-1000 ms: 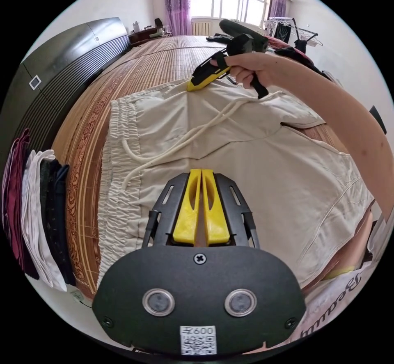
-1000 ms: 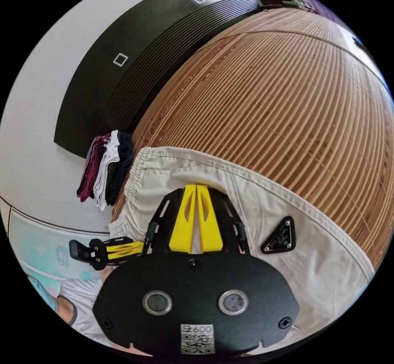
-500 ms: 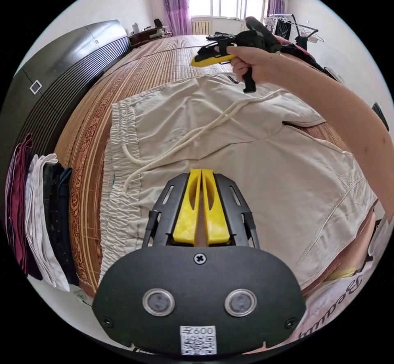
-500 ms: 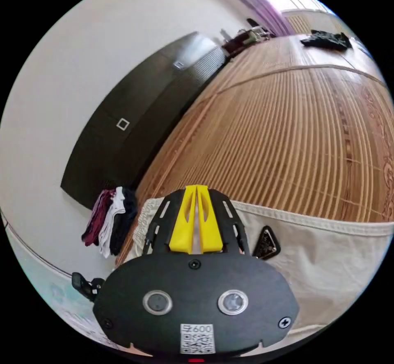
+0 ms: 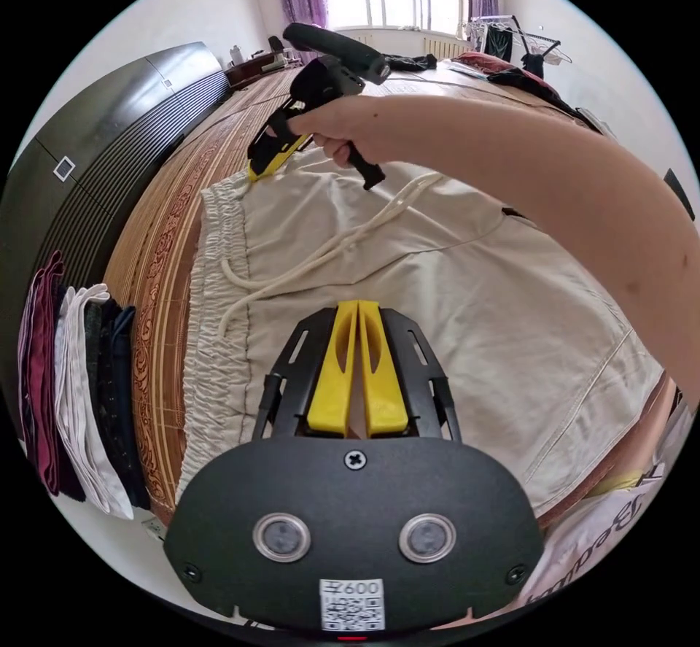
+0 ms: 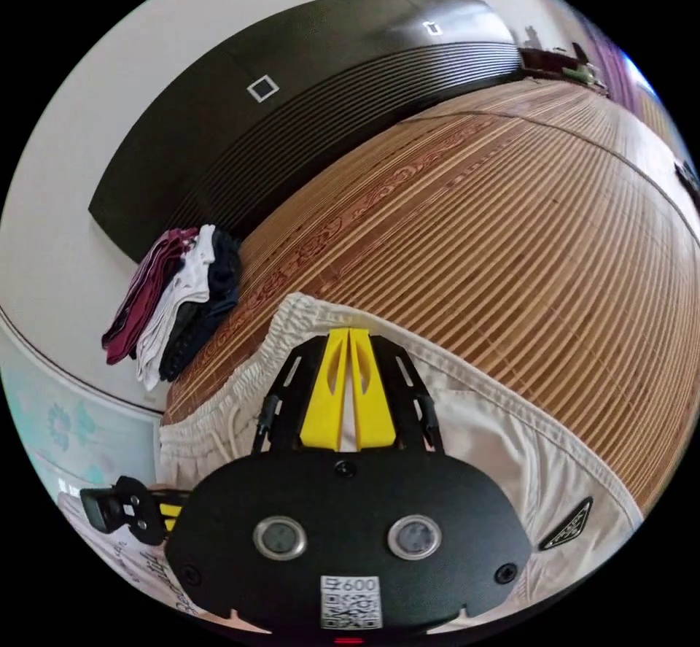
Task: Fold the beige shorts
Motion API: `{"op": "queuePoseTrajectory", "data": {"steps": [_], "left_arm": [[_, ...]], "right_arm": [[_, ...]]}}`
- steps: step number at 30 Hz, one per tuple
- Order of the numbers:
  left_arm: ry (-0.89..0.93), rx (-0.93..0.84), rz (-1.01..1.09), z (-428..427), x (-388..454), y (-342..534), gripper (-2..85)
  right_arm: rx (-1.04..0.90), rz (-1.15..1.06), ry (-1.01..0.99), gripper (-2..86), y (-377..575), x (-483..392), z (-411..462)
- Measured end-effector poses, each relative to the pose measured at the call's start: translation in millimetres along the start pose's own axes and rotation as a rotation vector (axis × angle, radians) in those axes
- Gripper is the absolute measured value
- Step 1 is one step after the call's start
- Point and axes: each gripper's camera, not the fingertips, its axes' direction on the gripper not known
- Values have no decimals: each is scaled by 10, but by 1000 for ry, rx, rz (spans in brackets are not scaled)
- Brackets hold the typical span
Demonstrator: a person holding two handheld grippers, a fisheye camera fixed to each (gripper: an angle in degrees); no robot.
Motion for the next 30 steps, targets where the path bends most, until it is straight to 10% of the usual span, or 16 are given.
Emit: {"op": "queuePoseTrajectory", "data": {"steps": [7, 14, 22, 30], "left_arm": [[-68, -3, 28, 137, 182, 39, 6], [-60, 1, 18, 269, 229, 128, 7], [-105, -2, 32, 422, 368, 200, 7], [-176, -3, 71, 562, 541, 303, 7]], "right_arm": [[209, -119, 254, -9, 141, -732, -387], [-174, -7, -156, -9, 443, -393, -913], [-171, -57, -208, -9, 1101, -735, -1415], [-160, 79, 82, -8, 812, -484, -1686]]}}
